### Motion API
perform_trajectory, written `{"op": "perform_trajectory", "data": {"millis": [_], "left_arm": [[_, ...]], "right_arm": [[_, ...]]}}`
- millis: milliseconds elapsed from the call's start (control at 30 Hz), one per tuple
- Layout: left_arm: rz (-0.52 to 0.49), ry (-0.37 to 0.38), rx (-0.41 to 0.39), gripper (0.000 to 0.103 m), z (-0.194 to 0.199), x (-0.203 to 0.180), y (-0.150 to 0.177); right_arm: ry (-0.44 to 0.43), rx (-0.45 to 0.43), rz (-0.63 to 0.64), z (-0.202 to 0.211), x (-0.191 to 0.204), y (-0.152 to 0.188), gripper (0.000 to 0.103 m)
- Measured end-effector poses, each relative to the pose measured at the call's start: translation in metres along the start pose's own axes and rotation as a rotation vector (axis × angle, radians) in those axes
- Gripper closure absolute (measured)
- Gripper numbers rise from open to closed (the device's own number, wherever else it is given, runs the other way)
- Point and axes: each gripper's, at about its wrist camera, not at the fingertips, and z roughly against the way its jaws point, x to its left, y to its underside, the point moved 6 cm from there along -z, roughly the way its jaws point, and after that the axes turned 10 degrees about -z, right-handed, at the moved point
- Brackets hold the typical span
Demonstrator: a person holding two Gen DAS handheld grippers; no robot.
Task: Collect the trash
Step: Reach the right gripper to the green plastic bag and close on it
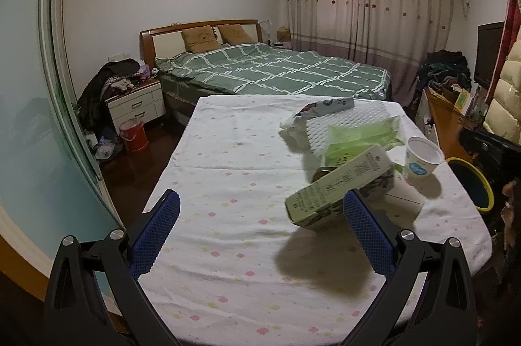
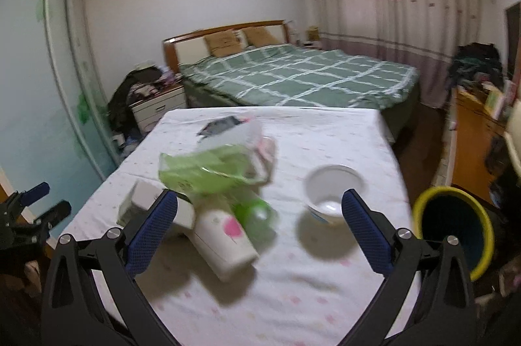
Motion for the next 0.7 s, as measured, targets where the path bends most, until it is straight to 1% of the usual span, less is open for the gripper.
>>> {"op": "perform_trajectory", "data": {"millis": [33, 67, 167, 233, 300, 400, 433, 467, 600, 667, 700], "left_arm": [[0.000, -0.001, 0.003, 0.004, -0.003, 0.002, 0.000], [0.000, 0.001, 0.004, 0.004, -0.006, 0.002, -0.001], [-0.006, 0.004, 0.005, 0.004, -0.014, 0.003, -0.002], [-0.014, 0.008, 0.006, 0.004, -0.020, 0.002, -0.004], [-0.023, 0.011, 0.010, 0.004, -0.026, 0.002, -0.007], [-0.028, 0.021, 0.013, 0.004, -0.034, 0.001, -0.010], [-0.028, 0.025, 0.013, 0.004, -0.037, 0.000, -0.012], [-0.028, 0.028, 0.013, 0.004, -0.039, 0.000, -0.013], [-0.034, 0.043, 0.019, 0.004, -0.050, -0.004, -0.016], [-0.035, 0.050, 0.021, 0.004, -0.054, -0.005, -0.018], [-0.034, 0.053, 0.022, 0.004, -0.055, -0.006, -0.018]], "right_arm": [[-0.004, 0.012, 0.017, -0.012, 0.005, -0.004, 0.012], [0.001, 0.022, 0.029, -0.020, 0.007, -0.005, 0.019], [-0.007, 0.067, 0.052, -0.050, 0.009, -0.011, 0.032], [0.001, 0.101, 0.059, -0.070, 0.005, -0.013, 0.035], [-0.010, 0.129, 0.058, -0.081, 0.003, -0.015, 0.039], [-0.014, 0.148, 0.072, -0.092, 0.001, -0.016, 0.046], [-0.016, 0.155, 0.075, -0.095, 0.000, -0.016, 0.050], [-0.028, 0.171, 0.072, -0.099, 0.000, -0.016, 0.053], [-0.074, 0.199, 0.066, -0.108, 0.001, -0.015, 0.055], [-0.100, 0.218, 0.063, -0.110, 0.002, -0.015, 0.064], [-0.111, 0.225, 0.064, -0.111, 0.003, -0.015, 0.065]]}}
